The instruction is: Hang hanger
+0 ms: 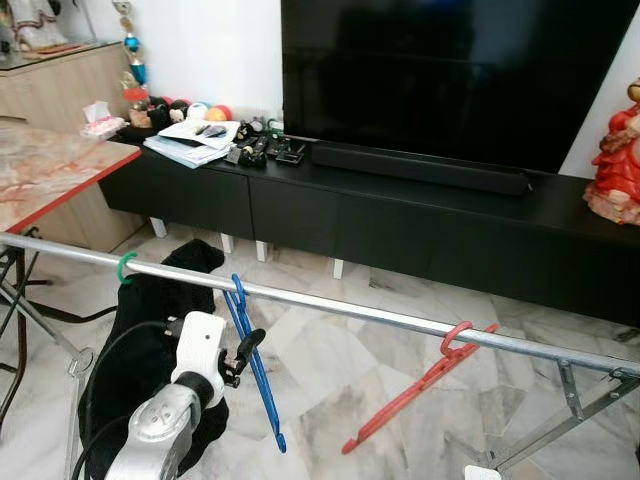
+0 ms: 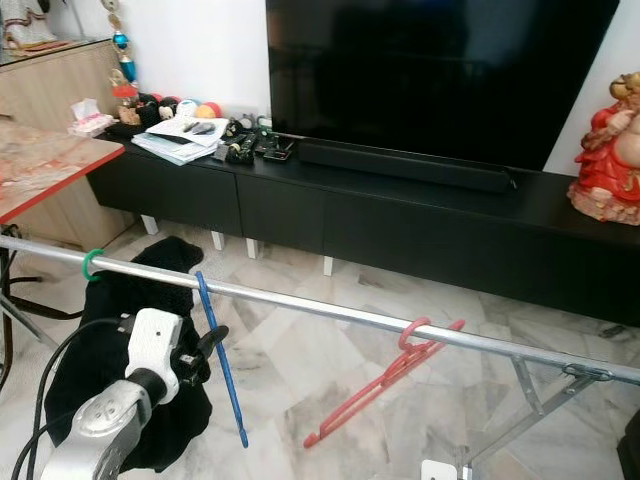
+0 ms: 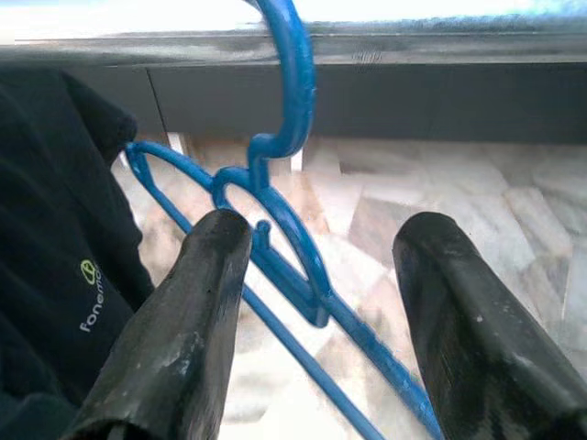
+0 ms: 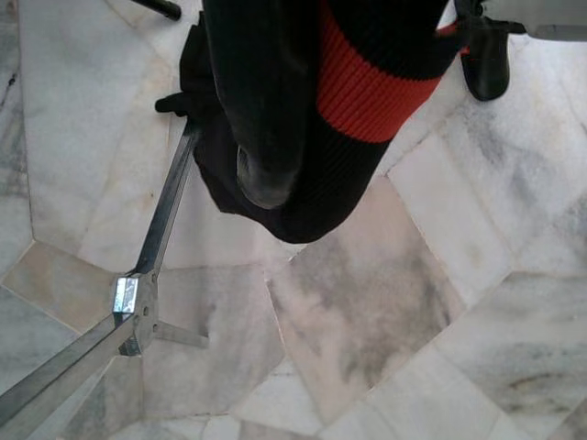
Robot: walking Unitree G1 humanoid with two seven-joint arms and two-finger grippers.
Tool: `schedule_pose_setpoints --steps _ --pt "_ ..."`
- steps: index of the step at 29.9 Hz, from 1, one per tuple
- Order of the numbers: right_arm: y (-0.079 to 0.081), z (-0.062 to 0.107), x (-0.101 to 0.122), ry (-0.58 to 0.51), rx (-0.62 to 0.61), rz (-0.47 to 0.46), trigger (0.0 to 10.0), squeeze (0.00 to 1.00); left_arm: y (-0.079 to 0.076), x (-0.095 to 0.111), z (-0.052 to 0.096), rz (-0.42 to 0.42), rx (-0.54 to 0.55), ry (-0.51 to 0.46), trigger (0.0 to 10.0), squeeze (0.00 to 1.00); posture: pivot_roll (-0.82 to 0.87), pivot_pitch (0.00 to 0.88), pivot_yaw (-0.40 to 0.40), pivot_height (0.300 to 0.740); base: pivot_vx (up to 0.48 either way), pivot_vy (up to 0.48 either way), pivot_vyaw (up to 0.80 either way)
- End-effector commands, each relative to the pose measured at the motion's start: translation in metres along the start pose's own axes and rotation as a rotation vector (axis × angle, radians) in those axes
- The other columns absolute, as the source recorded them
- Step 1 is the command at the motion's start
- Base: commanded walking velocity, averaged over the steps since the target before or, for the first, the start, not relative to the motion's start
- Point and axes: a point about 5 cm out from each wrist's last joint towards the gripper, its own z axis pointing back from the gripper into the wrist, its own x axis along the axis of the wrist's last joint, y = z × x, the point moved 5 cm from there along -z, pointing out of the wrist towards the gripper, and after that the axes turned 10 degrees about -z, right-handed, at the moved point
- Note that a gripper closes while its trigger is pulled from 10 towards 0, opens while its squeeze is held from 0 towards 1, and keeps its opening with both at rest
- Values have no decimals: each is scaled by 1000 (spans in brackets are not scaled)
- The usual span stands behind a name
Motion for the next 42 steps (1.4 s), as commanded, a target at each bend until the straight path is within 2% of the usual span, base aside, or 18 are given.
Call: schedule_pose_setpoints --steps 1,3,5,10,13,15,21,29,30,31,42 --pt "1 0 -2 9 3 0 10000 0 1 2 -6 -15 -2 36 10000 0 110 0 -7 740 0 0 0" --pt "0 0 -3 12 2 -1 10000 0 7 0 -13 -17 30 96 10000 0 106 0 -4 740 0 0 0" --pt "-3 1 -4 15 -2 -4 10000 0 16 0 -19 24 81 124 10000 0 103 0 1 740 0 0 0" --pt "-7 1 -5 21 -4 -4 10000 0 19 -3 -28 43 94 175 10000 0 102 0 2 740 0 0 0" --pt "-8 1 -5 23 -3 -3 10000 0 23 -18 -32 64 143 269 10000 0 101 0 1 740 0 0 0" --pt "-10 1 -4 22 -4 -4 10000 0 25 -20 -34 75 162 286 10000 0 97 0 -1 740 0 0 0" --pt "-10 1 -2 21 -4 -1 10000 0 22 -19 -40 92 165 293 10000 0 99 0 -4 740 0 0 0" --pt "-7 0 -2 23 0 2 10000 0 19 -15 -41 70 149 272 10000 0 106 0 -7 740 0 0 0" --pt "-5 0 -2 24 4 5 10000 0 19 -16 -40 67 144 270 4549 0 107 0 -7 740 0 0 0" --pt "-4 0 -2 24 6 6 10000 0 19 -18 -40 65 140 273 0 0 107 0 -7 740 0 0 0" --pt "1 0 -4 30 15 12 10000 0 14 -15 -40 56 109 259 0 0 108 0 -7 740 0 0 0"
